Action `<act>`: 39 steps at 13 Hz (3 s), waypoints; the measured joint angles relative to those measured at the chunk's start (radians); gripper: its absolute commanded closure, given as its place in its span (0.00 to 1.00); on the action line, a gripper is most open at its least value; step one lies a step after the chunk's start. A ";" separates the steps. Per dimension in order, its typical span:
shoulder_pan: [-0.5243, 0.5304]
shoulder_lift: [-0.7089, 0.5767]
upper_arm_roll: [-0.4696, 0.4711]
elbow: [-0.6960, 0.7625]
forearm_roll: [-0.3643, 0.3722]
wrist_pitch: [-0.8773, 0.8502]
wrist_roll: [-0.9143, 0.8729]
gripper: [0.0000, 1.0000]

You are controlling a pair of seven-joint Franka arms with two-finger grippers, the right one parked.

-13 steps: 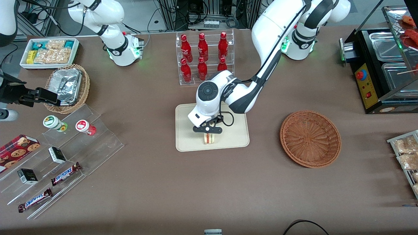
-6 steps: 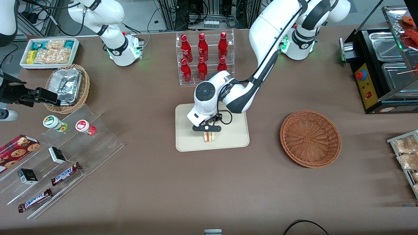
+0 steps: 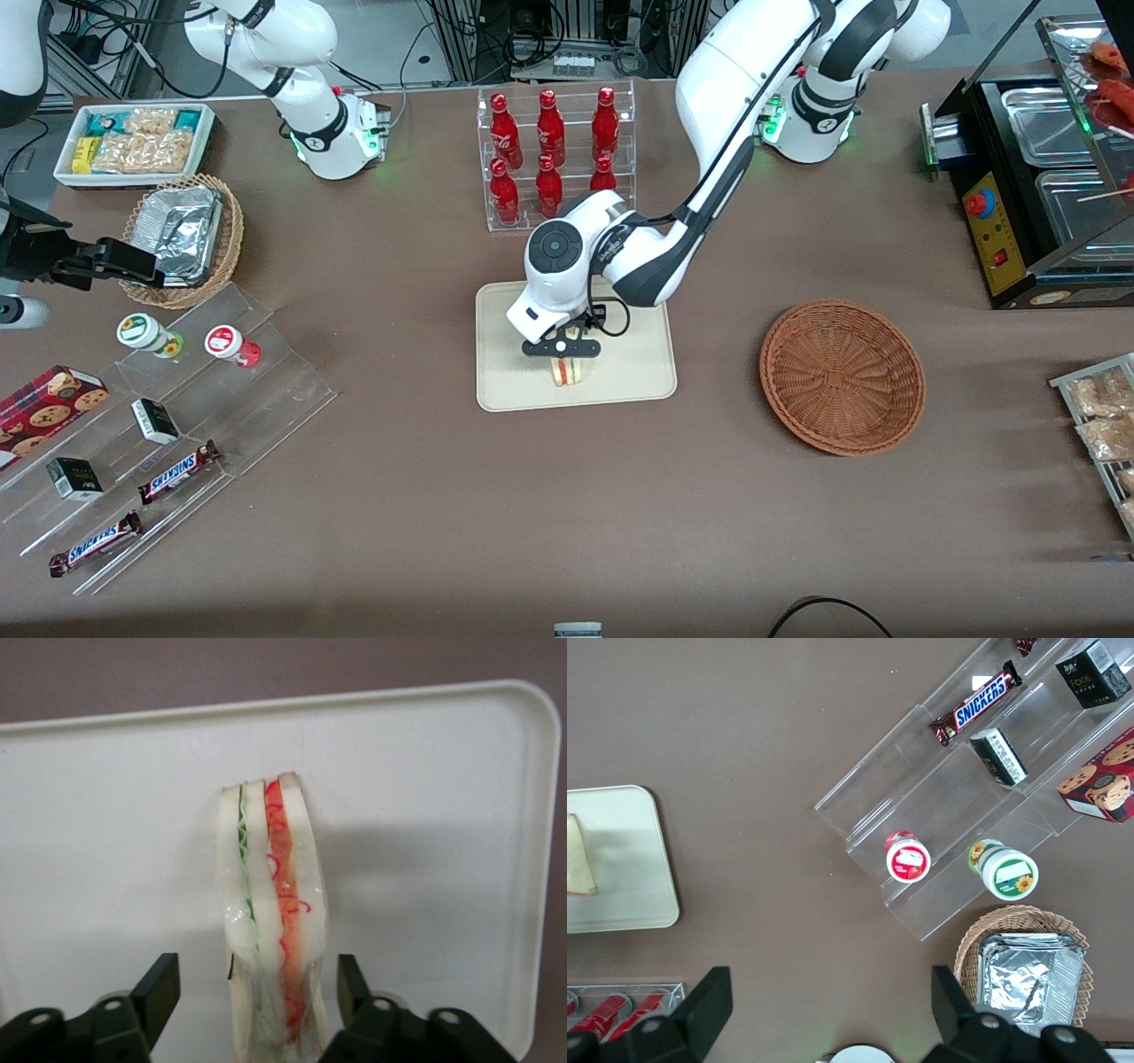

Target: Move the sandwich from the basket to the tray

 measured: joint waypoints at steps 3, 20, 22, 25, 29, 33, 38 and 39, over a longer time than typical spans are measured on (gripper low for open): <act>0.039 -0.081 0.012 0.025 0.000 -0.074 -0.016 0.01; 0.564 -0.503 0.020 0.012 -0.012 -0.624 0.434 0.01; 0.611 -0.551 0.020 -0.030 -0.016 -0.630 0.508 0.01; 0.684 -0.633 0.021 -0.111 -0.021 -0.630 0.648 0.01; 0.725 -0.738 0.034 -0.210 -0.023 -0.625 0.771 0.01; 0.712 -0.775 0.070 -0.259 -0.025 -0.573 0.804 0.01; 0.702 -0.728 0.073 -0.188 -0.025 -0.547 0.805 0.01; 0.702 -0.723 0.075 -0.177 -0.025 -0.547 0.806 0.01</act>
